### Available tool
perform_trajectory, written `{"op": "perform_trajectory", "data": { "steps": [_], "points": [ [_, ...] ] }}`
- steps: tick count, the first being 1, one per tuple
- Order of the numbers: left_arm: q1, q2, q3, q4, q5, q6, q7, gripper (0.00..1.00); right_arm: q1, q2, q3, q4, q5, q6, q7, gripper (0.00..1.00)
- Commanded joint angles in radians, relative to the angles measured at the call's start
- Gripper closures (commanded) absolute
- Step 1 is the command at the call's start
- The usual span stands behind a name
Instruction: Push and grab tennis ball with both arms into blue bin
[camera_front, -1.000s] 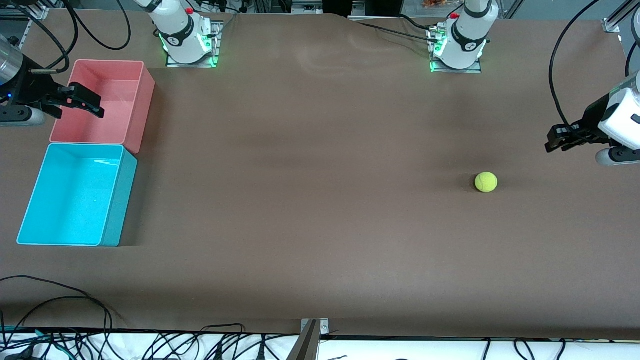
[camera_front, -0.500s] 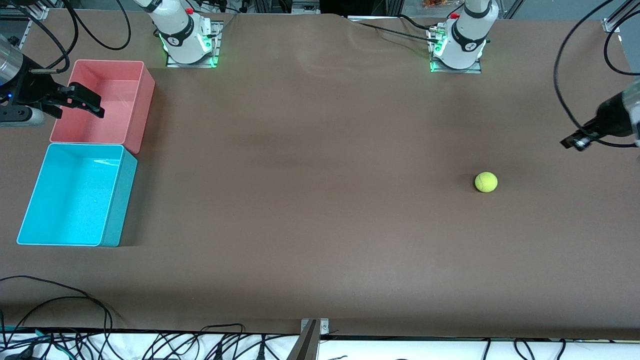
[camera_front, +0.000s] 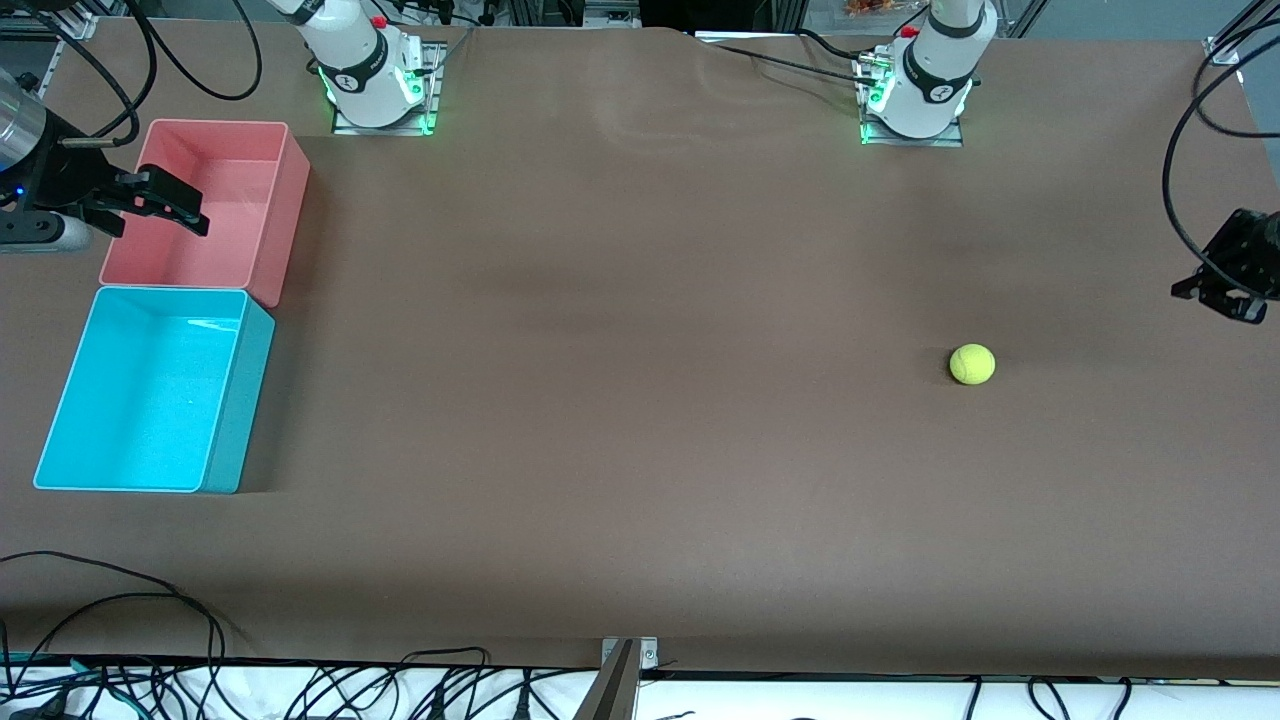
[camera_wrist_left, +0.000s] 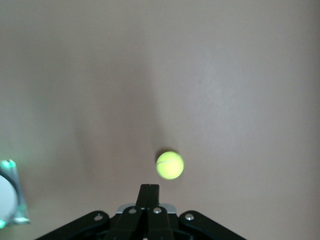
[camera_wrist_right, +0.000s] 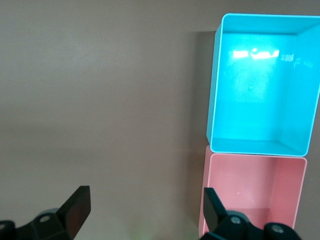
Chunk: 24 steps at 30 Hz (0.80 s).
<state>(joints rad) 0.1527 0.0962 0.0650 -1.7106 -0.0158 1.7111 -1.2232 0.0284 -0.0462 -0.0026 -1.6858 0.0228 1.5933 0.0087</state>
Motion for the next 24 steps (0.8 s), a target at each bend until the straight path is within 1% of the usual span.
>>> {"op": "perform_trajectory", "data": {
  "steps": [1,8,13,15,17,22,24],
  "points": [
    [0.033,-0.015,-0.007,-0.147,-0.006,0.160,-0.157,1.00,-0.002,-0.011,0.000,-0.005,0.016,-0.009,-0.010,0.00],
    [0.083,-0.007,-0.007,-0.348,-0.006,0.395,-0.191,1.00,-0.002,-0.011,0.000,-0.005,0.016,-0.009,-0.010,0.00],
    [0.102,0.010,-0.007,-0.486,-0.006,0.571,-0.193,1.00,-0.002,-0.011,0.000,-0.005,0.016,-0.010,-0.010,0.00],
    [0.120,0.045,-0.007,-0.504,-0.006,0.602,-0.190,1.00,-0.002,-0.011,0.000,-0.005,0.016,-0.010,-0.010,0.00],
    [0.120,0.086,-0.008,-0.504,-0.004,0.613,-0.182,1.00,-0.002,-0.011,0.000,-0.005,0.016,-0.010,-0.010,0.00],
    [0.111,0.160,-0.016,-0.503,0.005,0.688,-0.170,1.00,-0.002,-0.011,0.000,-0.005,0.016,-0.010,-0.010,0.00],
    [0.108,0.190,-0.030,-0.500,0.007,0.708,-0.136,1.00,-0.002,-0.011,0.000,-0.005,0.016,-0.010,-0.010,0.00]
  ]
}}
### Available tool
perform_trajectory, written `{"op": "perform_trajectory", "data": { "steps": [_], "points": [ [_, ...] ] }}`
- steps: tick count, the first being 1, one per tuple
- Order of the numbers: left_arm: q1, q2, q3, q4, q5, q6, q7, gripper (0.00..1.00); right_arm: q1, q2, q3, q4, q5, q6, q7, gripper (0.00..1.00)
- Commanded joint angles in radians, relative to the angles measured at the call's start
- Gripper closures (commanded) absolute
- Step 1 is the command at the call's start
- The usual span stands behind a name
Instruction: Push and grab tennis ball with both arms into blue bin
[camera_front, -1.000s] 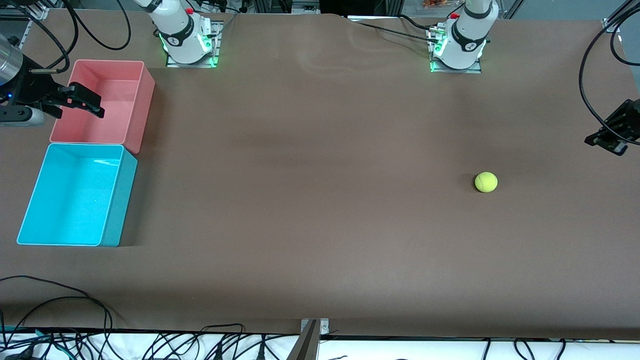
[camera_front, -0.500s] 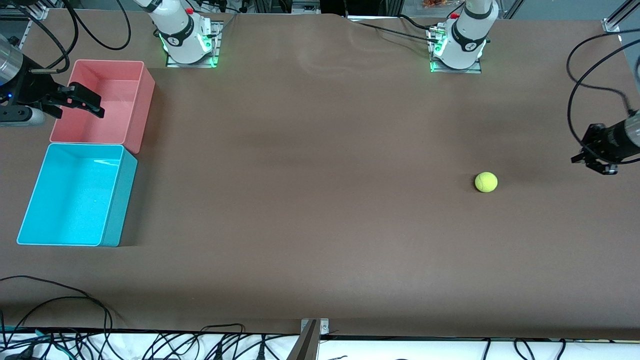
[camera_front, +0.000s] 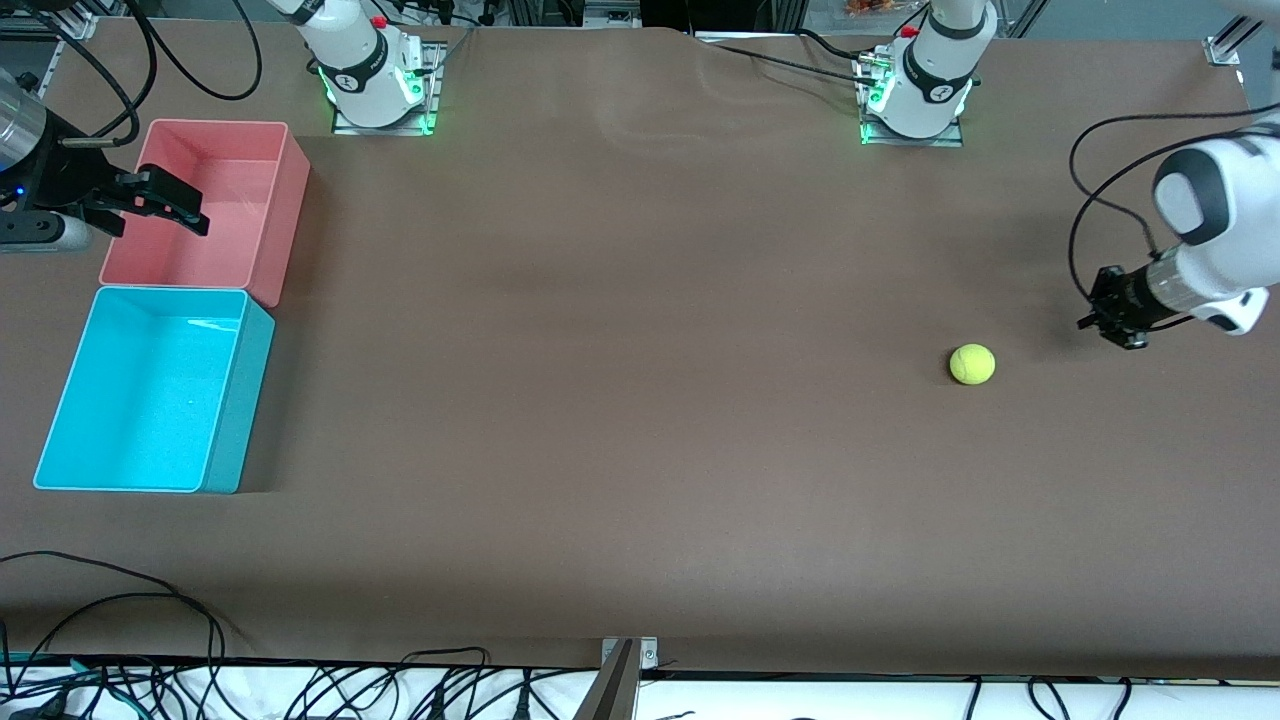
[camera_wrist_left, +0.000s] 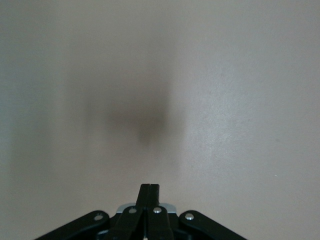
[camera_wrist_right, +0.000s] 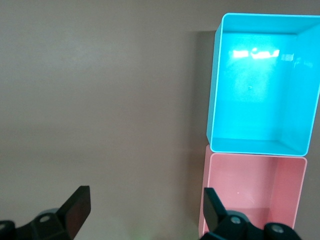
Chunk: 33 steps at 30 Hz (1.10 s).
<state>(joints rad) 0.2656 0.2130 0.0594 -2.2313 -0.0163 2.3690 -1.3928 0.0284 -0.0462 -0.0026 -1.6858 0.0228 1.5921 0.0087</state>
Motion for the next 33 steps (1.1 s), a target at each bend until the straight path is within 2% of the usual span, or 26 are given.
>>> {"op": "perform_trajectory", "data": {
  "steps": [1,12,33],
  "points": [
    [-0.005,0.091,-0.032,0.021,0.007,0.062,0.050,1.00,-0.002,-0.011,0.000,-0.005,0.016,-0.009,-0.010,0.00],
    [-0.014,0.195,-0.047,0.030,0.010,0.171,0.098,1.00,-0.002,-0.012,0.000,-0.005,0.016,-0.011,-0.004,0.00],
    [-0.032,0.206,-0.061,0.044,0.009,0.173,0.098,1.00,-0.002,-0.012,0.000,-0.006,0.016,-0.011,-0.003,0.00]
  ]
}}
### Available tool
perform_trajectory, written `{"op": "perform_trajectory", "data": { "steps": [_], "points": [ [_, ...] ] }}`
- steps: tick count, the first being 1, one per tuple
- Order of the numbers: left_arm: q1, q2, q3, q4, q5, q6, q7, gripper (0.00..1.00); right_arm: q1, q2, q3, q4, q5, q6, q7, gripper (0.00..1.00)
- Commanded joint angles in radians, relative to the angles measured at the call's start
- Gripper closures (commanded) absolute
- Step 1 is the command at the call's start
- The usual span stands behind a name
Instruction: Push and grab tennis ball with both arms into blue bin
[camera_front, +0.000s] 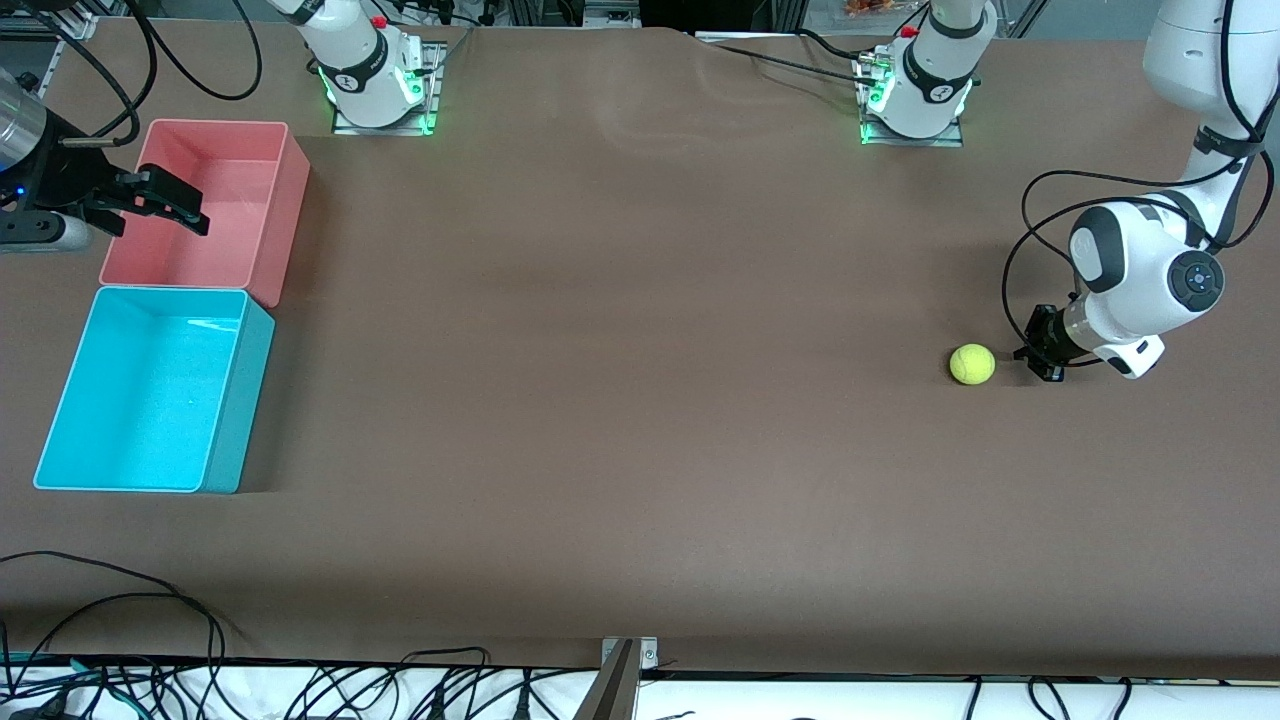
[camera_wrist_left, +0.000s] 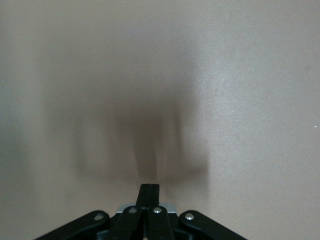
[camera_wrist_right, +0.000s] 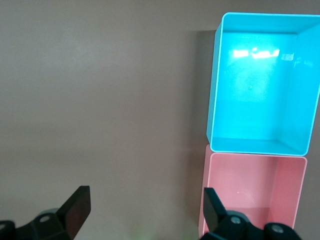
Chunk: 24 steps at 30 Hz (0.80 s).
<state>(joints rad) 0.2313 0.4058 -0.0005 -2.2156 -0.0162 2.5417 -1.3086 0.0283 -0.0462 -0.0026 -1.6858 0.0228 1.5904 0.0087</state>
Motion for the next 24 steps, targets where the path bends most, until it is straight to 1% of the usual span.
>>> {"op": "perform_trajectory", "data": {
  "steps": [1,6,16,20,24],
  "points": [
    [0.002,0.014,-0.001,0.033,0.008,0.000,0.014,1.00,-0.002,-0.012,0.000,-0.006,0.016,-0.010,-0.003,0.00],
    [0.000,0.025,-0.003,0.050,-0.002,0.000,0.011,1.00,-0.002,-0.012,0.000,-0.006,0.016,-0.010,-0.003,0.00],
    [0.003,0.028,-0.004,0.050,-0.002,0.000,0.012,1.00,-0.002,-0.012,0.000,-0.006,0.016,-0.009,-0.003,0.00],
    [0.034,0.031,-0.001,0.051,0.008,0.000,0.067,1.00,-0.002,-0.012,0.000,-0.006,0.016,-0.009,-0.003,0.00],
    [0.111,0.036,-0.001,0.074,0.008,0.000,0.147,1.00,-0.002,-0.012,0.000,-0.006,0.016,-0.010,-0.003,0.00]
  ]
}}
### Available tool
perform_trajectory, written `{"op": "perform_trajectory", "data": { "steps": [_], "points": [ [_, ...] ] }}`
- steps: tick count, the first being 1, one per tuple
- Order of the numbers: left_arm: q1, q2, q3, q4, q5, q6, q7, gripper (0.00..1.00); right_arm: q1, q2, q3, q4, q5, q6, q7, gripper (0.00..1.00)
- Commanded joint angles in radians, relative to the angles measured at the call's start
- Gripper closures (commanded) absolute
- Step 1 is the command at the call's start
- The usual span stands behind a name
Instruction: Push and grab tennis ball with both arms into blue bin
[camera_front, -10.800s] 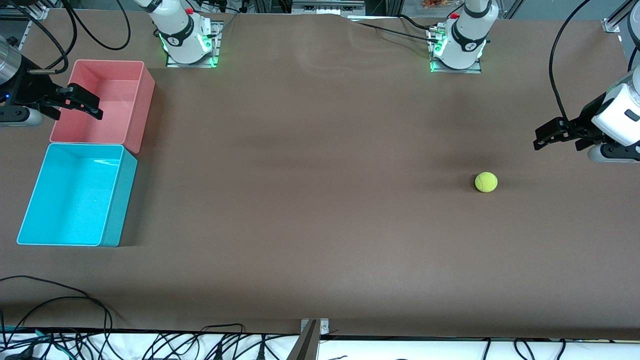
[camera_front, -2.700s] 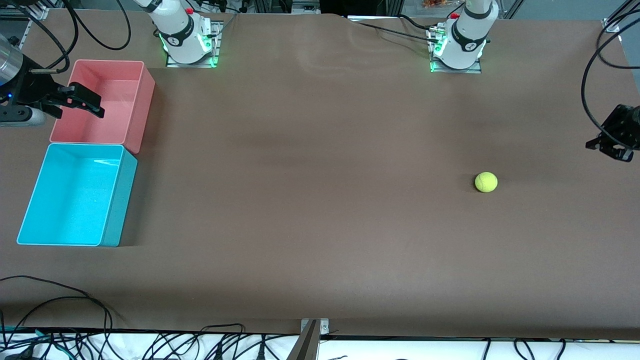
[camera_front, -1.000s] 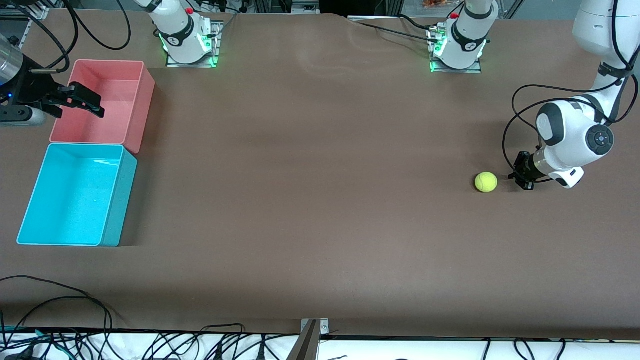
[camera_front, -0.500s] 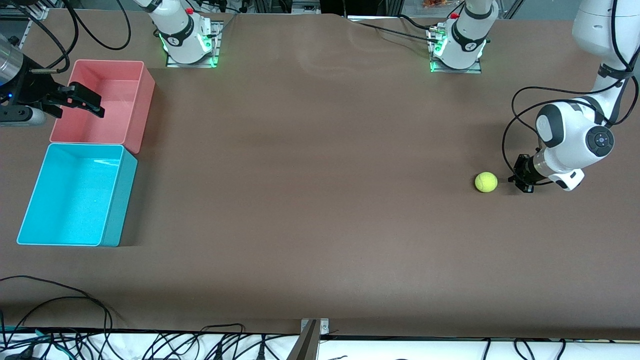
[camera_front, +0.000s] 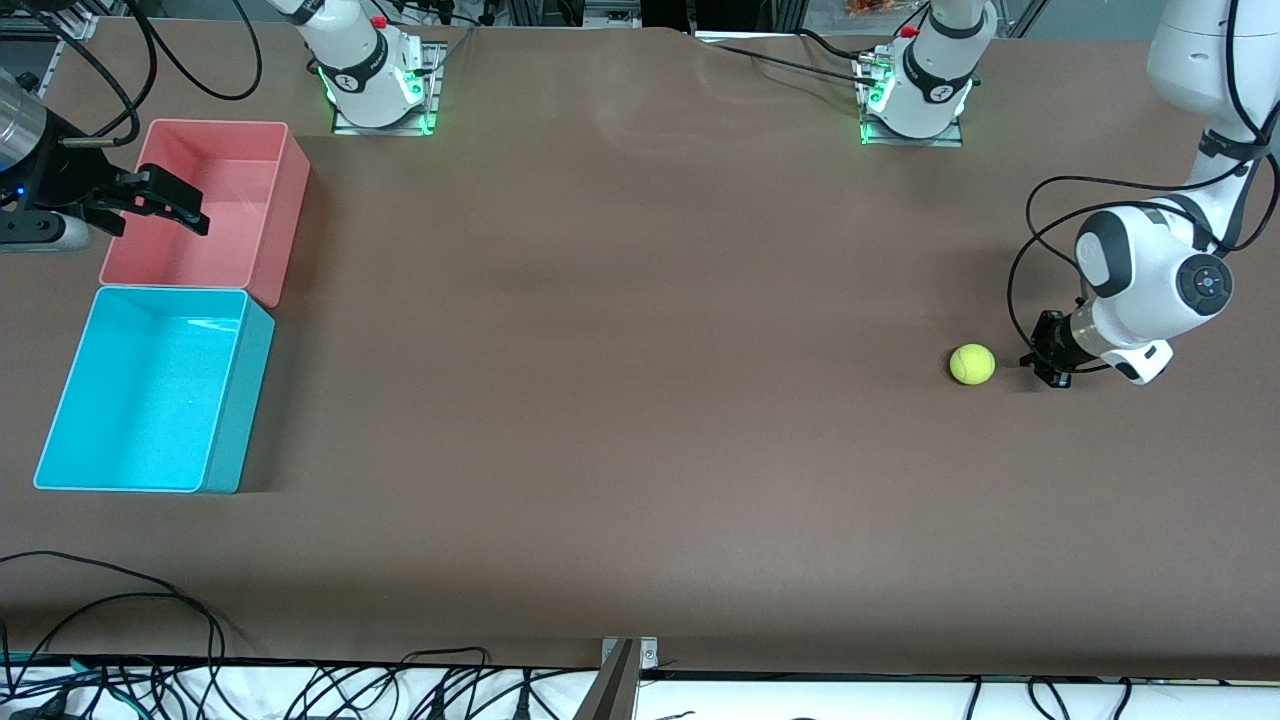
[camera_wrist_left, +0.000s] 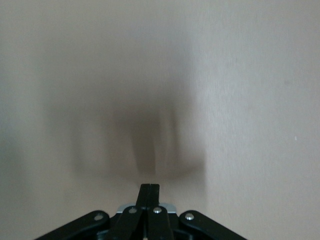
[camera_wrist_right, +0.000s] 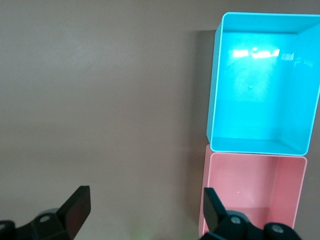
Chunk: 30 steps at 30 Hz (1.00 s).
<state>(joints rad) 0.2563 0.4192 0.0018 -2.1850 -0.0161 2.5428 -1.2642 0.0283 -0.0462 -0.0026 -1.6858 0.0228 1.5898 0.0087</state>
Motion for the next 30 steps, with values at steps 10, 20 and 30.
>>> {"op": "perform_trajectory", "data": {
  "steps": [10,20,30],
  "points": [
    [0.192,0.072,0.003,0.122,0.010,-0.001,0.261,1.00,-0.002,-0.012,0.000,-0.006,0.016,-0.010,-0.003,0.00],
    [0.213,0.072,0.000,0.131,0.008,-0.003,0.284,1.00,-0.002,-0.012,0.000,-0.006,0.016,-0.008,-0.003,0.00],
    [0.095,0.061,-0.048,0.074,0.007,-0.003,0.017,1.00,-0.002,-0.012,0.000,-0.006,0.016,-0.010,-0.003,0.00]
  ]
}}
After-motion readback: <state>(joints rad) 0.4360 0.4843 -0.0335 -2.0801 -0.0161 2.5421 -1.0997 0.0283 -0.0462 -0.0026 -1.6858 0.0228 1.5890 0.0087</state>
